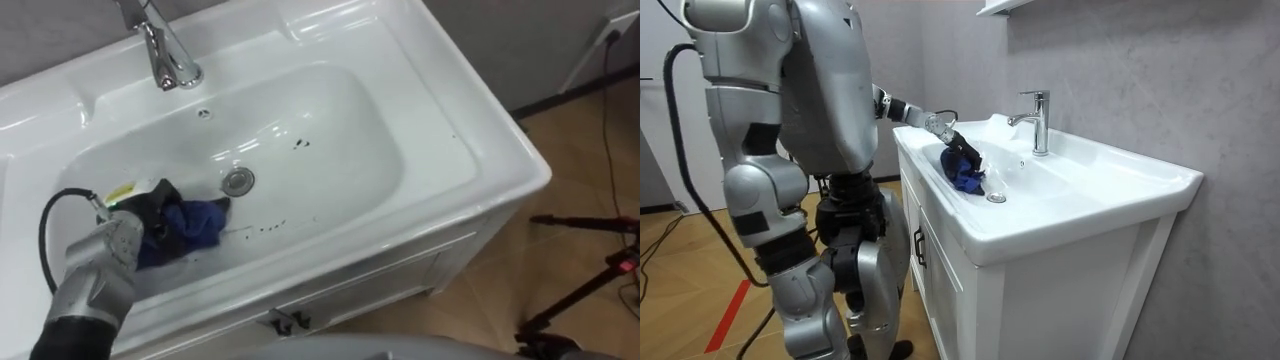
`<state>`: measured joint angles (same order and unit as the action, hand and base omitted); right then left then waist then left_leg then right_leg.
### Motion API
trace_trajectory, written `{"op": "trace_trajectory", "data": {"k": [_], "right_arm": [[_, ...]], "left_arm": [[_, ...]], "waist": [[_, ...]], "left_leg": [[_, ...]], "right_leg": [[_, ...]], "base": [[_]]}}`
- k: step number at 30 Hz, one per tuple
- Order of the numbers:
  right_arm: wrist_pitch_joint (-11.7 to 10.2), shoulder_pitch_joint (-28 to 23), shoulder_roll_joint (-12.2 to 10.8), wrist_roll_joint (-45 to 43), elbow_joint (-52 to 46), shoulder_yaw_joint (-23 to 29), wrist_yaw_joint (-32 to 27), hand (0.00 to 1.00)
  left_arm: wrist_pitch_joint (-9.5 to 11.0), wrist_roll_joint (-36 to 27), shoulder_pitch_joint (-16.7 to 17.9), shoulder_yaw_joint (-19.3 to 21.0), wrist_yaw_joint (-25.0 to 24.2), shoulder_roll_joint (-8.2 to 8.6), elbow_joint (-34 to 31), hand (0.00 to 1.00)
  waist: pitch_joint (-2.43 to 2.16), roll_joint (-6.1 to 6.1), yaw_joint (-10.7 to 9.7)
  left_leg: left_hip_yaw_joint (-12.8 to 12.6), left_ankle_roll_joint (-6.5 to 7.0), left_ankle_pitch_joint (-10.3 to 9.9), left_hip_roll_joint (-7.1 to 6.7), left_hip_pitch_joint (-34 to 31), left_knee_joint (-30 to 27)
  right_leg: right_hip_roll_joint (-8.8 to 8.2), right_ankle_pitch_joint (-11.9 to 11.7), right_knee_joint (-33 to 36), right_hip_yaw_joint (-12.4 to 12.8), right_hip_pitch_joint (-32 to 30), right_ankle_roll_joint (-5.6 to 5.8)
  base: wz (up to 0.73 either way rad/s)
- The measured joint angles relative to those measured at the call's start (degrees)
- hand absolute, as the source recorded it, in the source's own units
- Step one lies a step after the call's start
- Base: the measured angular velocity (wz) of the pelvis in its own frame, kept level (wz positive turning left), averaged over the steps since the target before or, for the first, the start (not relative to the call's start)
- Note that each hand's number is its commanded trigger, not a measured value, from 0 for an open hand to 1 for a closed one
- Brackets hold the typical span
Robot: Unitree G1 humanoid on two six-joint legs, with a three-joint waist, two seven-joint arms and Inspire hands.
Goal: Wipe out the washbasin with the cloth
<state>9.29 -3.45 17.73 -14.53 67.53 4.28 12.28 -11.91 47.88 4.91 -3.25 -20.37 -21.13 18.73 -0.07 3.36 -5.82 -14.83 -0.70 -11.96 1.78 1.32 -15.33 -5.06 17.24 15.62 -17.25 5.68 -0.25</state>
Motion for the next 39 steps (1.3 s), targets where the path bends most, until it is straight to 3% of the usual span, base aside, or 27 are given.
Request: {"op": "trace_trajectory", "data": {"k": [8, 13, 17, 32, 39], "right_arm": [[-0.48, 0.46, -0.57, 5.02, 0.40, -5.41, -2.22, 0.00], [-1.09, 0.69, -1.49, 7.20, 1.10, -5.52, -2.82, 0.00], [-1.24, 1.48, -2.68, 7.50, 1.32, -5.53, -2.89, 0.00], [-1.71, 1.64, -3.01, 8.33, 1.88, -8.30, -4.16, 0.00], [-1.76, 1.66, -3.16, 7.21, 3.57, -9.85, -6.69, 0.00]], "left_arm": [[-0.27, -3.50, -1.11, -2.18, -2.58, 3.15, -3.57, 1.00], [-0.01, -8.50, -2.48, -5.89, -2.90, 4.33, -6.10, 1.00], [0.61, -10.39, -3.51, -6.41, -4.56, 6.58, -7.44, 1.00], [1.80, -22.15, -5.61, -11.02, -4.93, 6.67, -6.82, 1.00], [3.22, -23.64, -5.99, -12.83, -4.30, 6.88, -6.66, 1.00]], "waist": [[0.12, -0.59, -0.18], [0.20, -1.77, -0.97], [0.29, -2.32, -2.04], [0.50, -2.54, -3.37], [0.85, -2.29, -3.51]], "left_leg": [[0.84, 0.05, 0.07, -0.53, 0.31, 0.93], [0.69, 0.14, 0.17, -0.66, -0.45, 0.94], [0.53, 0.21, 0.20, -0.69, -1.18, 0.91], [0.72, 0.70, 0.49, -1.85, 0.02, 3.13], [0.77, 0.95, 0.64, -2.53, 0.49, 3.12]], "right_leg": [[-0.54, 0.11, 0.09, -0.13, 0.04, 0.33], [-0.32, -0.09, -0.50, -0.22, -0.26, 0.67], [-0.16, -0.59, -0.99, -0.13, -0.67, 0.88], [-0.95, -1.32, -2.03, -0.06, 0.45, 1.94], [-1.45, -1.37, -2.07, -0.14, 1.19, 2.04]], "base": [[0.03], [0.03], [0.01], [0.03], [0.04]]}}
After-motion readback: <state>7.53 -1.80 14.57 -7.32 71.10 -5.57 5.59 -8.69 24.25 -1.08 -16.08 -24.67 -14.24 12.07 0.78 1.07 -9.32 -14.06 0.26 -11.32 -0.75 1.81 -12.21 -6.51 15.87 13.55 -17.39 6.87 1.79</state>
